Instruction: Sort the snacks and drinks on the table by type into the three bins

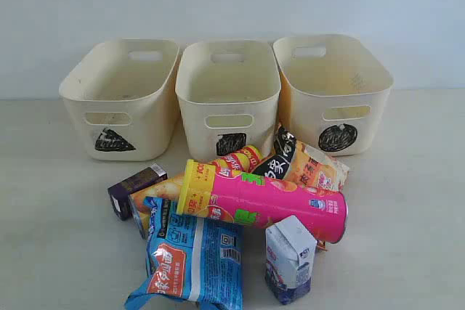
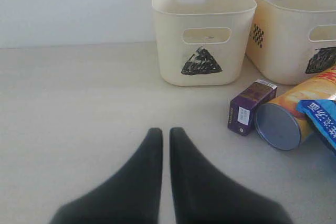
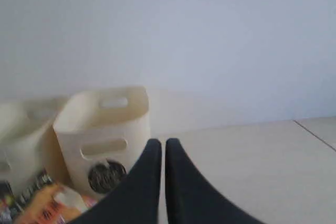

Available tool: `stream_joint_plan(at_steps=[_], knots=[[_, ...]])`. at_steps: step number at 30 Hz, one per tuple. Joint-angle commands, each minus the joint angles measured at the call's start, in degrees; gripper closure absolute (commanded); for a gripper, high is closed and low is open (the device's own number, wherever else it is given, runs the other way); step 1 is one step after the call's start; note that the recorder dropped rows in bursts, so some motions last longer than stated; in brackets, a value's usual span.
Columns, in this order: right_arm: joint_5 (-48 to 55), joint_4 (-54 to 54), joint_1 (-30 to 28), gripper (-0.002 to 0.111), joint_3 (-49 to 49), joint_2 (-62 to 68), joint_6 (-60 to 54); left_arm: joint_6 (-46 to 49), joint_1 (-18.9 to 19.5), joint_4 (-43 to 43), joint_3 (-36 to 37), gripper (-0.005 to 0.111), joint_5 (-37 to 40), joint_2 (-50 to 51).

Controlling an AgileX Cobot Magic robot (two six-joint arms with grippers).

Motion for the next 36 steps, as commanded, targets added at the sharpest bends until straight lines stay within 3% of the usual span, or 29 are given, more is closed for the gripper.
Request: stream_joint_plan(at_steps=[1,7,17,22,36], knots=[[-9.7,2.3,-0.2,0.108,0.0,-0.2,5.7,-0.4,0.2,-0.6,0.2,0.103,-0.3,-0.2],[-8.2,0.0,-0.2,0.108,-4.2,2.4,5.7,-0.4,0.2,-0.6,0.2,0.103,-0.3,-0.2],[-4.6,-2.5,-0.2,0.108,-21.3,25.9,2.5,-0.4,0.2,-0.6,0.2,0.103,-0.3,-0.2],[2.0,-4.4,0.2,0.108,-31.5,37.2,0.2,-0.4,0.2,-0.6,0.2,0.103,-0.3,-0.2],[26.8,-4.4,12.9,0.108,-53.9,61.5,-15.4,-0.4,0.2,-0.6,0.2,0.103,-0.3,-0.2]])
